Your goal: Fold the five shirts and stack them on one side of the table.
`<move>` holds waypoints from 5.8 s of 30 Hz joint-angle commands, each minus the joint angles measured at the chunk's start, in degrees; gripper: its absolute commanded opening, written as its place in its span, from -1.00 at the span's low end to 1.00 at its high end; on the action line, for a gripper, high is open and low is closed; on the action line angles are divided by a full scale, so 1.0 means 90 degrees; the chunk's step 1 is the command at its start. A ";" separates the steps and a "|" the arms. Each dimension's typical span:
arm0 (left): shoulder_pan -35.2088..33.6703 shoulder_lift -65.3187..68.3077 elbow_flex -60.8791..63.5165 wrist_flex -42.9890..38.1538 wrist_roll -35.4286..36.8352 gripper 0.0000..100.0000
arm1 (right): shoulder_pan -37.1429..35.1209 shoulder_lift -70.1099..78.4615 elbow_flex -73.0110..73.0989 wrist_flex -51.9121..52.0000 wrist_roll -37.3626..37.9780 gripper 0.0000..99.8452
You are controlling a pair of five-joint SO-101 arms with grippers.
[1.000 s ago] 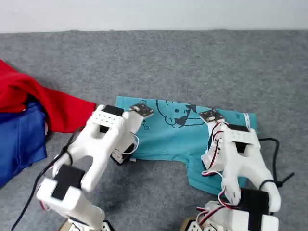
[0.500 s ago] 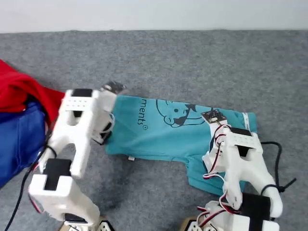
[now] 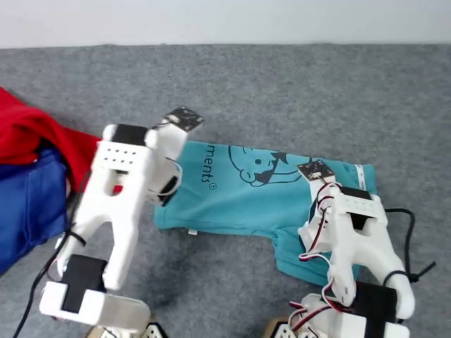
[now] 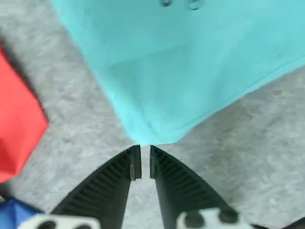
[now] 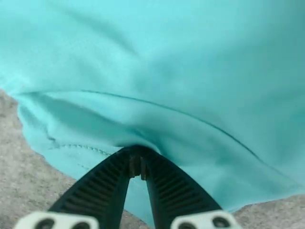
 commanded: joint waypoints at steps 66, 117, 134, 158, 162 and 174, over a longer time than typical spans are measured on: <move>0.1387 -0.1348 -0.0239 -0.0459 0.0274 -0.90 | 0.0718 -0.4879 -0.0547 0.0366 -0.0186 -0.97; 0.6339 0.4982 -0.6930 0.0977 0.0889 -0.54 | -0.1118 -0.7595 -0.3995 0.2154 -0.1465 -0.97; 0.6046 0.6886 -0.8103 0.1055 0.0918 -0.76 | -0.1109 -0.7595 -0.3985 0.2183 -0.1436 -0.97; 0.5490 0.7013 -1.0418 0.1026 0.0283 -0.97 | -0.1099 -0.7595 -0.3995 0.2427 -0.1436 -0.97; 0.5158 0.7023 -1.0408 0.0811 0.0274 -0.97 | -0.1118 -0.7595 -0.3966 0.2427 -0.1436 -0.97; 0.4718 0.7600 -1.0447 0.0352 -0.0176 -0.97 | -0.1128 -0.7595 -0.3946 0.2427 -0.1436 -0.97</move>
